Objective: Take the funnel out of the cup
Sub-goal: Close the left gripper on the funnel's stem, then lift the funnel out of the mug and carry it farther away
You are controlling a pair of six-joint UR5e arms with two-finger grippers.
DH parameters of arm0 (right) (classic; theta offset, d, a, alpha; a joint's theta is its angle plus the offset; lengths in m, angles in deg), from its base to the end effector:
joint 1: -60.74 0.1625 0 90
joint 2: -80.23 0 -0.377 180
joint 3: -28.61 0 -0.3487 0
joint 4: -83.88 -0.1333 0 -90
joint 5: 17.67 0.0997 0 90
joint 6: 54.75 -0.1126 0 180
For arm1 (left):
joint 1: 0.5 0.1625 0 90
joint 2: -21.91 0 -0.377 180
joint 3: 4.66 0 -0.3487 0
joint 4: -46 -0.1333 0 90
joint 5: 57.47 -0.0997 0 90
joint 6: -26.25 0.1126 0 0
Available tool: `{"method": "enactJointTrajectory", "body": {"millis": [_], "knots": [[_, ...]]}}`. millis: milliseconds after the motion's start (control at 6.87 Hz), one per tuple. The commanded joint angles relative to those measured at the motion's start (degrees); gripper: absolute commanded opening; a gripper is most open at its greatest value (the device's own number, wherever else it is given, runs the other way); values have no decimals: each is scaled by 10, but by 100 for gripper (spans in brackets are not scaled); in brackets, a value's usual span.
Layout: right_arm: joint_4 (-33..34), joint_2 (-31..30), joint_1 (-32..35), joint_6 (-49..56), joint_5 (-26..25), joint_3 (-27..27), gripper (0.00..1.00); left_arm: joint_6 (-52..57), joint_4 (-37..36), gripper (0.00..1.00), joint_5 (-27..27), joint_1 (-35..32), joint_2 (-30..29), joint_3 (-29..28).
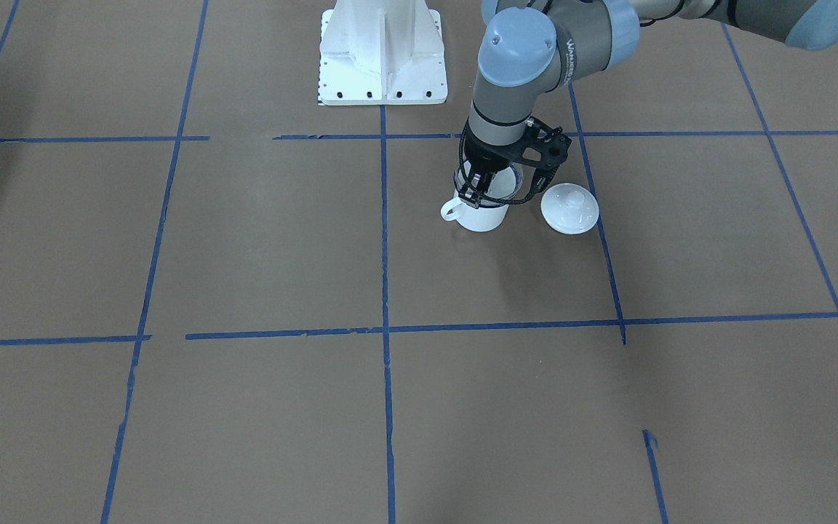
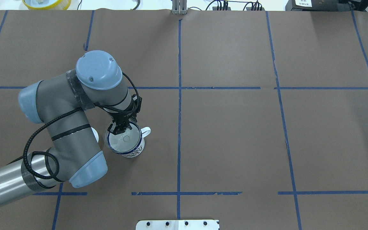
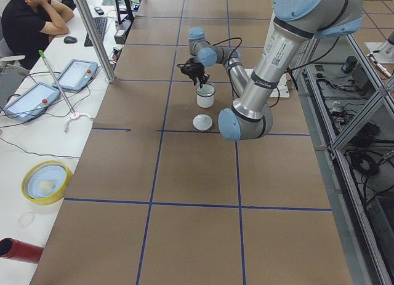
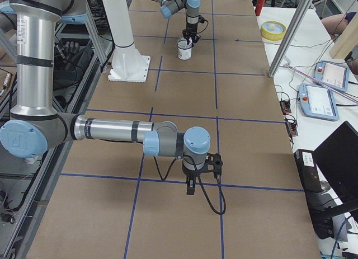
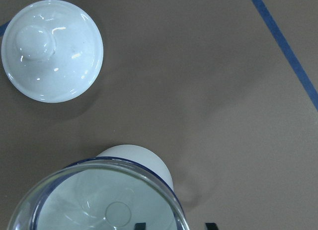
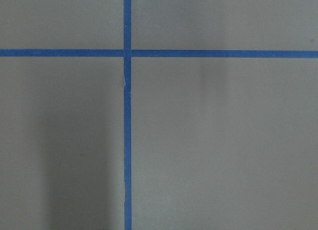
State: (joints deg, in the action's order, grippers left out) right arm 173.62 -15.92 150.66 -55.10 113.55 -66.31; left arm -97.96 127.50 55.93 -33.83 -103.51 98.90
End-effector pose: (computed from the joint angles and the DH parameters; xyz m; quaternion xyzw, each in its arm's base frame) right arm 0.0585 -0.4066 0.6312 -0.0092 -0.3520 0.0052 0.9360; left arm 0.4445 -0.3983 0.2205 -0.1929 0.3373 -0.4524 0.8027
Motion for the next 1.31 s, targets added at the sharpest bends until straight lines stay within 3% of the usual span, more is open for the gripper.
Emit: {"method": "enactJointTrajectory", "body": {"millis": [0, 146, 582, 728, 873, 1019, 1165], "knots": [[0, 0, 0, 0, 0, 0, 100, -14, -1, 5, 1, 0, 0, 7], [0, 0, 0, 0, 0, 0, 100, -16, -19, 0, 1, 0, -5, 9], [0, 0, 0, 0, 0, 0, 100, -6, -100, 0, -1, -7, -37, 49], [0, 0, 0, 0, 0, 0, 100, -5, -103, 0, -2, -43, -51, 61], [0, 0, 0, 0, 0, 0, 100, -4, -99, 0, -4, -85, -63, 68], [0, 0, 0, 0, 0, 0, 100, 4, -81, 0, -40, -96, -66, 67], [0, 0, 0, 0, 0, 0, 100, 4, -2, 0, -60, -120, -59, 53]]}}
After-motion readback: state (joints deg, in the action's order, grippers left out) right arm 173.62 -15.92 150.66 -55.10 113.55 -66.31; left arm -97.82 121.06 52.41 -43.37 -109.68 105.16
